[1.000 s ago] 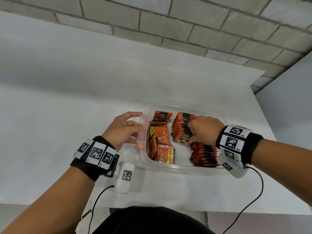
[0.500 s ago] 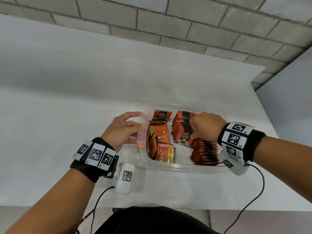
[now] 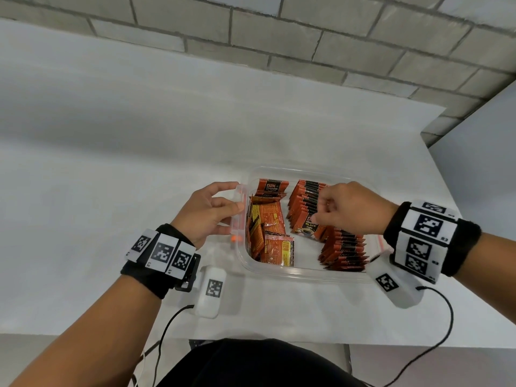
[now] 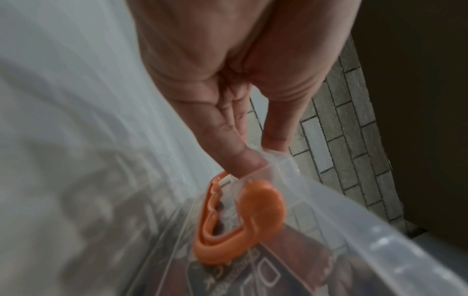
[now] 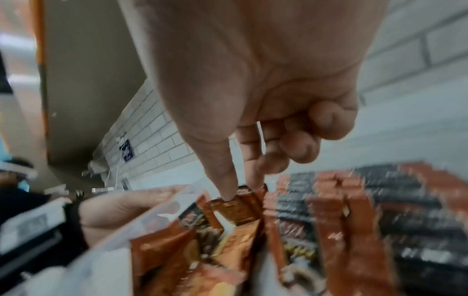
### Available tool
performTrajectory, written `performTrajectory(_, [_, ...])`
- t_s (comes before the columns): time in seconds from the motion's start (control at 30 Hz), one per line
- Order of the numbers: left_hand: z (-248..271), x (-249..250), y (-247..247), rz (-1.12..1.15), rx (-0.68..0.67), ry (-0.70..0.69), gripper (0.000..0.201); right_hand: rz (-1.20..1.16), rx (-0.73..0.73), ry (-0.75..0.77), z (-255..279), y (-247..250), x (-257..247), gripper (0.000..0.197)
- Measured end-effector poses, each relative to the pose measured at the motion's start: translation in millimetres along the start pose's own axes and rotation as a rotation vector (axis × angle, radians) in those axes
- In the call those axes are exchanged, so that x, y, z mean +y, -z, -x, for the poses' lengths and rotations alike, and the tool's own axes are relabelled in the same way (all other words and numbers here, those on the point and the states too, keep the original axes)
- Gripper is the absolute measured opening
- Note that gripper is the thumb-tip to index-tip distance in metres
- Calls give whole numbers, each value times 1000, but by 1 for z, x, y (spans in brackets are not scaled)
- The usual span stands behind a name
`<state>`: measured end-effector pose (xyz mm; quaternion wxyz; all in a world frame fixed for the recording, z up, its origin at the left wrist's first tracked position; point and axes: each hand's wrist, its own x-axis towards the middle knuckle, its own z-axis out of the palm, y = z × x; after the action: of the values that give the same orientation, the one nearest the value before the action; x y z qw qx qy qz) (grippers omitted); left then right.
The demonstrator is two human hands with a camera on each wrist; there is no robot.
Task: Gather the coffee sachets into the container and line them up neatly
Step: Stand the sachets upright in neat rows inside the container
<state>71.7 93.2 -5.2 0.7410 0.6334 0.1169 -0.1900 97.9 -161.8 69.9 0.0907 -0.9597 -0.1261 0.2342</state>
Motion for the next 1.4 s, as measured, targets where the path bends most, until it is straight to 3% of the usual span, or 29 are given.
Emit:
performTrajectory(0.1, [-1, -1, -1, -5, 2, -2, 44, -91, -120, -31, 1, -11, -14, 23])
performTrajectory(0.23, [-2, -1, 1, -16, 2, -7, 44, 44, -297, -115, -10, -22, -32, 39])
performTrajectory(0.37, [-2, -2, 0, -6, 0, -8, 43, -9, -388, -211, -25, -38, -43, 34])
performTrajectory(0.5, [-2, -4, 1, 2, -2, -9, 43, -326, -395, -366, -29, -46, -56, 36])
performTrajectory(0.7, [-2, -5, 2, 17, -9, -9, 43, -568, -334, -450, -25, -35, -67, 44])
performTrajectory(0.9, [-2, -4, 2, 23, -23, -3, 44, -589, -352, -372, -21, -39, -70, 37])
performTrajectory(1.2, [-4, -5, 3, 42, -28, -1, 44, -738, -399, -427, -32, -47, -67, 32])
performTrajectory(1.4, [-6, -6, 4, 47, -28, 0, 43, -772, -428, -416, -34, -53, -69, 40])
